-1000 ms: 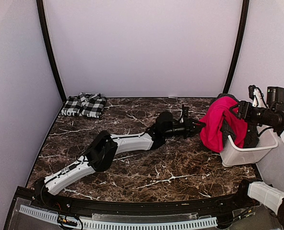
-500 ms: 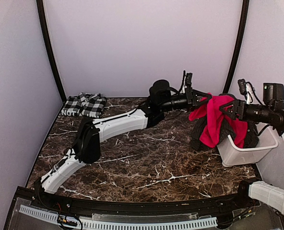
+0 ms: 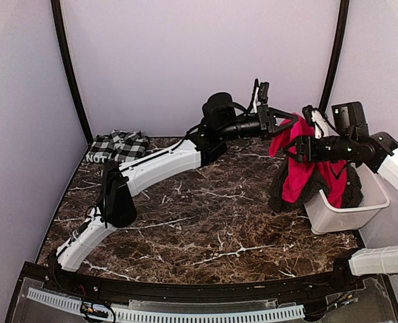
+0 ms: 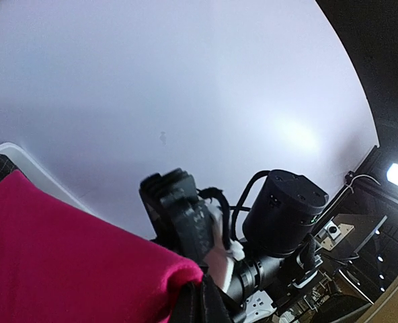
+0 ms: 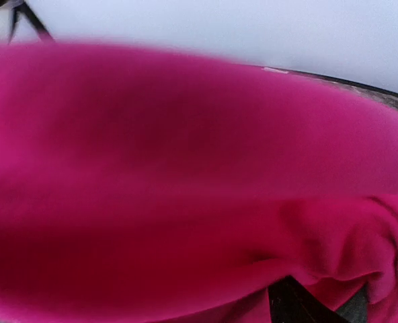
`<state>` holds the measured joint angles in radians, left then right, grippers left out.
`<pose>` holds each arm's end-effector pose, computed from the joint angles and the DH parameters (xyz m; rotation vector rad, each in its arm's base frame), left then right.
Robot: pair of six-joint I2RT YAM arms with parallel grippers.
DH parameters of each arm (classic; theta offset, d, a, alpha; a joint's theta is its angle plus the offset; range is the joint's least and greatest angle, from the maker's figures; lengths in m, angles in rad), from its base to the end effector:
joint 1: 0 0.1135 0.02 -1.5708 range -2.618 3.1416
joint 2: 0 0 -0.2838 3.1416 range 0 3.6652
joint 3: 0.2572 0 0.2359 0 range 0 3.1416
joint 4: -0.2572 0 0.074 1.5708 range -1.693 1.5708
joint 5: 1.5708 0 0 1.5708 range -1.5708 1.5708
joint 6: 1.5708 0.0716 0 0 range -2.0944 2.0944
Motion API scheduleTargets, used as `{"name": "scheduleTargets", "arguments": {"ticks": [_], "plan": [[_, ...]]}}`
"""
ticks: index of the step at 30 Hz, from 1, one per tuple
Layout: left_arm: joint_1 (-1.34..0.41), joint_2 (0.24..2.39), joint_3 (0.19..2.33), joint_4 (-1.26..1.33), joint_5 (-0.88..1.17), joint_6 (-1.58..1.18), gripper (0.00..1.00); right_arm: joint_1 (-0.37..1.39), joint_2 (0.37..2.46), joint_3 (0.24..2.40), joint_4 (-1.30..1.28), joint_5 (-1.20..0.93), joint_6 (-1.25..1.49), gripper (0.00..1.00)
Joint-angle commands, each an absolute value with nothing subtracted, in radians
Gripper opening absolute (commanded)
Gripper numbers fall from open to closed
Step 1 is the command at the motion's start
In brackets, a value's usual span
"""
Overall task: Fold and stack the mixed laundry pile
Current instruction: Pass from the left arm to the right
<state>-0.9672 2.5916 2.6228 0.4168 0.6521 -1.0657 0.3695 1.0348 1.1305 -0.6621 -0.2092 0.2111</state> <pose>0.3083 -0.5237 0.3856 0.6605 1.3884 -2.0718 0.1979 0.0926 0.3617 -0.2967 2.1558 0.5600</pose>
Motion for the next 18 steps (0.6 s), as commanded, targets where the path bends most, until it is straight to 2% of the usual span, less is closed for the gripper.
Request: {"name": "scheduleTargets", "arguments": {"ticks": [1,4,5,9,12,15,17,18], "plan": [[-0.975,2.521,2.638,0.453,0.697,-1.05,0.0,0.385,1.06,1.201,-0.688,0.175,0.3,0.7],[-0.979,2.509,2.633,0.469,0.712,-1.053,0.0,0.383,1.047,1.185,-0.636,0.269,0.31,0.63],[-0.981,2.506,2.631,0.471,0.716,-1.051,0.0,0.381,1.048,1.187,-0.631,0.293,0.308,0.57],[-0.986,2.483,2.61,0.486,0.742,-1.036,0.0,0.353,1.069,1.219,-0.606,0.358,0.288,0.28],[-0.99,2.46,2.592,0.484,0.76,-1.011,0.0,0.303,1.075,1.246,-0.574,0.35,0.271,0.0],[-0.994,2.434,2.562,0.488,0.766,-0.981,0.0,0.246,1.083,1.283,-0.557,0.33,0.257,0.0],[-0.992,2.409,2.53,0.491,0.761,-0.963,0.14,0.213,1.077,1.308,-0.536,0.311,0.24,0.0],[-0.989,2.402,2.507,0.492,0.758,-0.959,0.35,0.201,1.073,1.322,-0.518,0.302,0.232,0.0]]}}
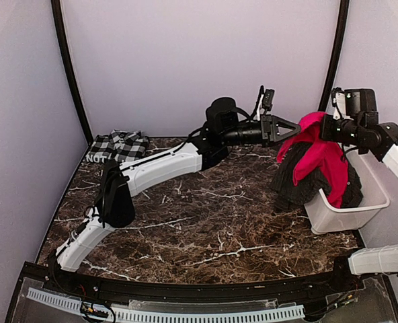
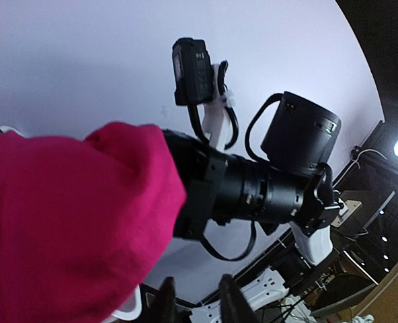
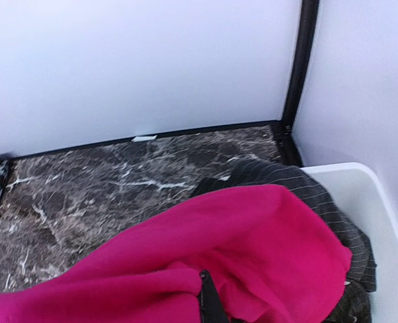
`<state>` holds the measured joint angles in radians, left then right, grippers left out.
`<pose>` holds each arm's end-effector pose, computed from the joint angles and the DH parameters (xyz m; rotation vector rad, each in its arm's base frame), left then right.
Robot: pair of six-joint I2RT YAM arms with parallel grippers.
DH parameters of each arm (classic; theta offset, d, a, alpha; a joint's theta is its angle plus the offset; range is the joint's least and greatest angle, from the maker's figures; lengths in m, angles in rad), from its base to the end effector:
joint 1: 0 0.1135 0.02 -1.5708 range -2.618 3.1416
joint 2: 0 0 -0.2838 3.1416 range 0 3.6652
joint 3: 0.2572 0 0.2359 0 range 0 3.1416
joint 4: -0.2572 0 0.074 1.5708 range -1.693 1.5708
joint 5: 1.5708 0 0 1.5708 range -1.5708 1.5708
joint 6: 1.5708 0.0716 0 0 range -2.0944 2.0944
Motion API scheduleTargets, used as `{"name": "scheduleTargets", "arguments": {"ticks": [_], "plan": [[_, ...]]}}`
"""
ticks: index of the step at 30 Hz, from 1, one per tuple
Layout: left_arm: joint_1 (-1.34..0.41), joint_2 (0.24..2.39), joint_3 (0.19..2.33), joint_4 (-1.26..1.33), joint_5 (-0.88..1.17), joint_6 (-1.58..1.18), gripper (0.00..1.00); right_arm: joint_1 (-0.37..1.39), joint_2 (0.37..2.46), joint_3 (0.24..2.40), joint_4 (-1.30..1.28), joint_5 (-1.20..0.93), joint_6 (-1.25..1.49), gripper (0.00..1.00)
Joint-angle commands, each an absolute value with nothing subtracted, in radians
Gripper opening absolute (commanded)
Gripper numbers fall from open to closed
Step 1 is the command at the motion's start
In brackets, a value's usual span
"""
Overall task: Fold and stack the mixed laundry pile
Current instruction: Pass from the left arm to the right, then place the crumpled T-shirt at the center of the board.
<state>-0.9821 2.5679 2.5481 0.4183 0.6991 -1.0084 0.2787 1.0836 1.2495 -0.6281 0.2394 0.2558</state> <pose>0.2984 -0.5299 0.3730 0.7515 1.4126 -2.0504 0.2265 0.0472 0.3971 0.1269 2.0161 0.0956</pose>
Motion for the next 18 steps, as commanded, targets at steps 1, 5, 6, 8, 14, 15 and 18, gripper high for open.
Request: {"name": "scheduleTargets", "arguments": {"ticks": [1,5,6,8,14,15,18], "plan": [[-0.988,2.388,2.49,0.499,0.747,-0.958,0.51,0.189,1.072,1.341,-0.504,0.289,0.221,0.0],[-0.957,2.329,2.331,0.572,0.691,-0.995,0.81,0.16,1.091,1.452,-0.468,0.285,0.17,0.0],[-0.945,2.317,2.261,0.585,0.679,-1.001,0.82,0.155,1.097,1.483,-0.457,0.29,0.154,0.0],[-0.931,2.284,2.165,0.605,0.645,-0.992,0.83,0.147,1.116,1.553,-0.443,0.303,0.128,0.0],[-0.922,2.27,2.037,0.498,0.563,-0.895,0.83,0.132,1.199,1.767,-0.422,0.358,0.051,0.0],[-0.922,2.276,2.034,0.485,0.561,-0.886,0.84,0.132,1.208,1.788,-0.417,0.366,0.038,0.0],[-0.925,2.303,2.067,0.398,0.567,-0.825,0.86,0.132,1.223,1.826,-0.432,0.377,0.014,0.0]]}}
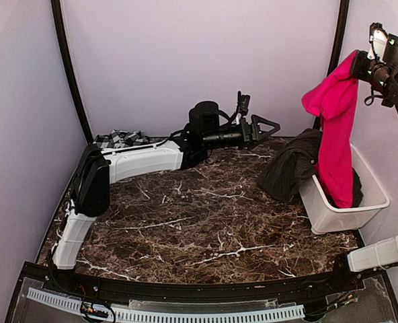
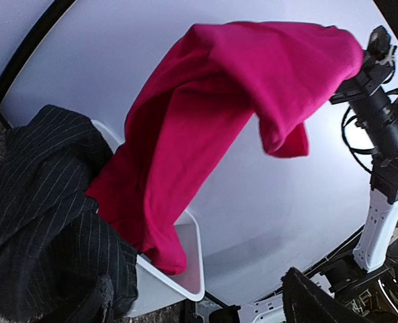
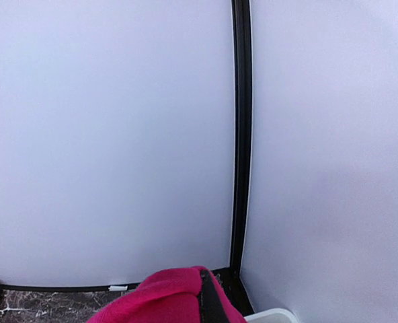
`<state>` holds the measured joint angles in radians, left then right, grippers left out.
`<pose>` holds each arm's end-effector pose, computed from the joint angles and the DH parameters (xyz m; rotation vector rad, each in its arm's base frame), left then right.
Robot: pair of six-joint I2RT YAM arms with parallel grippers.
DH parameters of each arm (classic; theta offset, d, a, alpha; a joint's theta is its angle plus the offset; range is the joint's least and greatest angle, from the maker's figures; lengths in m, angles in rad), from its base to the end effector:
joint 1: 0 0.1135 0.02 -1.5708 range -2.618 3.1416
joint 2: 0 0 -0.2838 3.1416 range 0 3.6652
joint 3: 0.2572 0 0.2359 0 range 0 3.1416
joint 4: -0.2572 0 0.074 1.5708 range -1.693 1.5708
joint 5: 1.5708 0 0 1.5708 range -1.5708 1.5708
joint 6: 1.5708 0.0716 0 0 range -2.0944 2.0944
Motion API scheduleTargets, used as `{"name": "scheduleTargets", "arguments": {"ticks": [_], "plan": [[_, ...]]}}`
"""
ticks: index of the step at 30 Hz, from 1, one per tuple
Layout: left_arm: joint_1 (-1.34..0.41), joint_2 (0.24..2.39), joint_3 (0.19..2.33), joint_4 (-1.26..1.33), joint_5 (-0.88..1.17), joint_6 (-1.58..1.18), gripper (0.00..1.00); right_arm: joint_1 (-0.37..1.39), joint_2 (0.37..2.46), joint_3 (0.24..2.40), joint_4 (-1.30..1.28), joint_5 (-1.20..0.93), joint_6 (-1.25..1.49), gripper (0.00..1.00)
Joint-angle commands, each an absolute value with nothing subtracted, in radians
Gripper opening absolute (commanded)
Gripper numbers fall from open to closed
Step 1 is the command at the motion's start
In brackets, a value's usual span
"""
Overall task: Fold and stack the mixed laundry pile
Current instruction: Place the crumpled T-shirt at the center of the board.
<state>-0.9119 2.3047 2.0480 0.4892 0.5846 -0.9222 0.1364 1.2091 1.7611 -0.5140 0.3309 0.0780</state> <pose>0.3215 -0.4797 0.3552 0.5875 1.5682 -1.8575 0.2251 0.0074 0.5551 0.2181 1.5199 -0.0830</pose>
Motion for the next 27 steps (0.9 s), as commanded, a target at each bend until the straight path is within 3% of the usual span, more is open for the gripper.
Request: {"name": "scheduleTargets", "arguments": {"ticks": [1,7,15,27], "plan": [[-0.928,2.321,2.096,0.377,0.566,-0.81,0.86,0.132,1.219,1.825,-0.428,0.387,0.009,0.0],[-0.939,2.406,2.156,0.318,0.562,-0.783,0.86,0.13,1.2,1.909,-0.373,0.385,-0.027,0.0],[-0.933,2.411,2.14,0.312,0.534,-0.798,0.85,0.132,1.332,2.21,-0.436,-0.044,0.095,0.0],[-0.779,2.11,1.678,0.506,0.476,-0.855,0.87,0.244,1.567,2.496,-0.325,-0.571,0.423,0.0]]}}
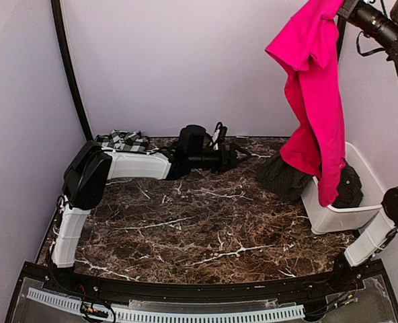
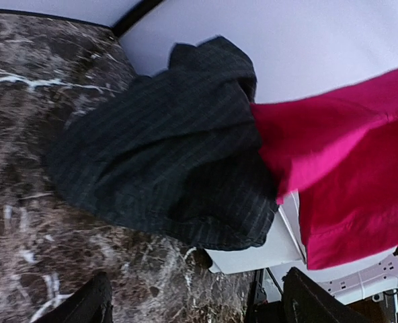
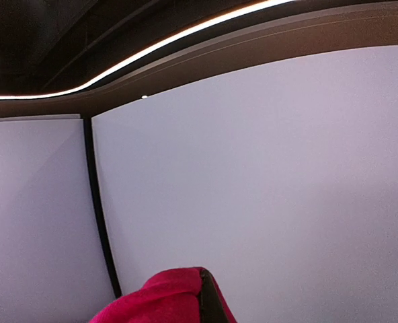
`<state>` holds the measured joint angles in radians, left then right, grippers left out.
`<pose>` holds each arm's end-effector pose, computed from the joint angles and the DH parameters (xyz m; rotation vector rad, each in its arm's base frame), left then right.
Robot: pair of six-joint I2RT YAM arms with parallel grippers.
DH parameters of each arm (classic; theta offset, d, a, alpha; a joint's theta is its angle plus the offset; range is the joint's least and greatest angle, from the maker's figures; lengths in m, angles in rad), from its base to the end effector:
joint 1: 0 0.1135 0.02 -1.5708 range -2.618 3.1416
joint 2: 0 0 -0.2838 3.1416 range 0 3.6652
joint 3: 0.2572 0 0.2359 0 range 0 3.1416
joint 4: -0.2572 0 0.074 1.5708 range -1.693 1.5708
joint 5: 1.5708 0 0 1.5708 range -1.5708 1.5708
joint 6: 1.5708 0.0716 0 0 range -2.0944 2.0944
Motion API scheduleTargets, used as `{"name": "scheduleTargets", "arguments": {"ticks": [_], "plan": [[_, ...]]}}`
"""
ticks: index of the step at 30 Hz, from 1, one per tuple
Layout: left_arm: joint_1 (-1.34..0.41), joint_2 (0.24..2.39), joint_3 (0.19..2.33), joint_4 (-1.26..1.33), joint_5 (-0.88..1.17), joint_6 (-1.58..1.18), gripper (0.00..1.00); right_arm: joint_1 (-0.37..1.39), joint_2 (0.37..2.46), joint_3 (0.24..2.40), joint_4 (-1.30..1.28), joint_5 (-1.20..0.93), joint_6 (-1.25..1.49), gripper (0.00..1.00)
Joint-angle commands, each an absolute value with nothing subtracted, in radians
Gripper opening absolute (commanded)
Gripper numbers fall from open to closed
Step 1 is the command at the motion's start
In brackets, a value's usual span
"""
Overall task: Fold and stack the mixed laundry pile
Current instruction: Place the crumpled T-shirt at the center of the board.
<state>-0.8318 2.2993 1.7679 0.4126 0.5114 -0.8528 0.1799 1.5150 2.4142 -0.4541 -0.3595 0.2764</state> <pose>0.3590 -0.4460 0.2452 0.4284 1.9382 -1.6174 0.2183 0.0653 0.6735 -0.2707 1.1451 0.6055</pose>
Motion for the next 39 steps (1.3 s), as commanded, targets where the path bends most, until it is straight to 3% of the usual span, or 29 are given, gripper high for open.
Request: {"name": "scheduleTargets", "arguments": {"ticks": [1,16,19,25,28,29,32,39], "plan": [[-0.76,2.093,1.632,0.515,0.473,-0.857,0.87,0.27,1.587,2.512,-0.309,-0.588,0.441,0.0],[-0.538,1.66,1.089,0.605,0.312,-0.87,0.89,0.656,1.936,2.709,-0.198,-0.635,0.497,0.0],[-0.521,1.574,1.04,0.544,0.265,-0.823,0.89,0.663,1.899,2.571,-0.206,-0.591,0.448,0.0],[-0.504,1.417,0.96,0.343,0.078,-0.725,0.91,0.657,1.735,1.974,-0.264,-0.299,0.286,0.0],[-0.499,1.384,0.954,0.251,0.048,-0.676,0.92,0.657,1.78,1.904,-0.516,-0.238,0.195,0.48],[-0.499,1.382,0.952,0.24,0.048,-0.669,0.92,0.661,1.812,1.923,-0.62,-0.199,0.162,0.55],[-0.498,1.38,0.937,0.246,0.076,-0.66,0.93,0.714,1.824,1.849,-0.817,0.06,0.047,0.63],[-0.499,1.403,0.911,0.298,0.141,-0.686,0.92,0.777,1.712,1.524,-0.873,0.491,0.015,0.75]]}}
